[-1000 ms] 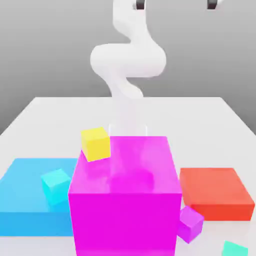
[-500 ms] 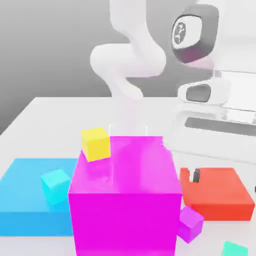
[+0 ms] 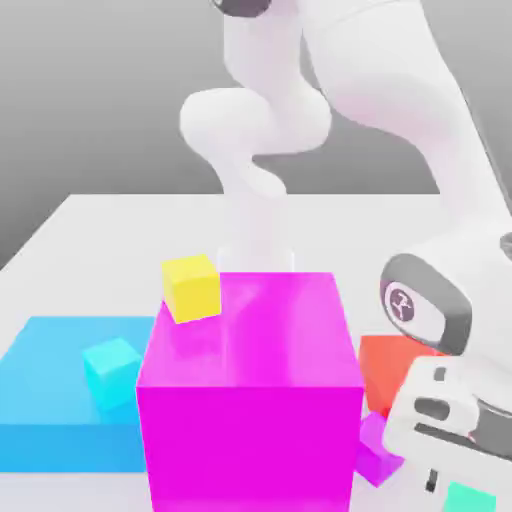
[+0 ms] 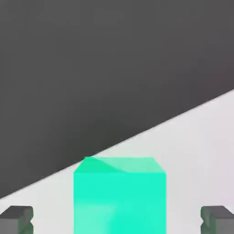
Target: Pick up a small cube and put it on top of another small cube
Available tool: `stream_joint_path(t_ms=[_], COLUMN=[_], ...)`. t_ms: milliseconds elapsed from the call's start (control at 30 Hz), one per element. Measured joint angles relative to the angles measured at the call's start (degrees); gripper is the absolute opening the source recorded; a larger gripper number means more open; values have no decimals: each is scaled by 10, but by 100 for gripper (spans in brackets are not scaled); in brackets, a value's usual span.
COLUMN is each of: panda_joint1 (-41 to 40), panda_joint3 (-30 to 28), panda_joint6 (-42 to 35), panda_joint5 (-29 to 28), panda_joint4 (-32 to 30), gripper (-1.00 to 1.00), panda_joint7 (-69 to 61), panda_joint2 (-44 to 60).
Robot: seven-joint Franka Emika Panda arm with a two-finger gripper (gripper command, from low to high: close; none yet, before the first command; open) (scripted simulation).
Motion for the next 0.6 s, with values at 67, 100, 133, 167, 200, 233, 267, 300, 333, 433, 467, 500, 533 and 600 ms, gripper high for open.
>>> stream_joint_path(t_ms=[67, 100, 133, 167, 200, 233, 267, 300, 333, 433, 467, 500, 533, 600], panda_joint1=[0, 0, 0, 3, 1, -5, -10, -16, -25, -44, -50, -54, -59, -70], panda_joint3=[0, 0, 0, -4, 0, 6, 14, 22, 28, 39, 42, 44, 47, 54], panda_joint6=[1, 1, 1, 7, 2, -10, -23, -39, -47, -86, -102, -117, -133, -164], panda_joint5=[0, 0, 0, -3, 0, 7, 17, 27, 34, 44, 47, 51, 55, 66], panda_joint4=[0, 0, 0, 2, 0, -4, -9, -14, -15, 0, 6, 13, 19, 31], gripper=[-100, -100, -100, -100, -100, -100, -100, -100, -100, -100, -100, -100, -100, -100], panda_joint7=[0, 0, 0, 2, 0, -5, -11, -19, -34, -83, -100, -116, -134, -169], panda_joint2=[0, 0, 0, 8, 0, -15, -34, -55, -68, -90, -96, -102, -108, -121])
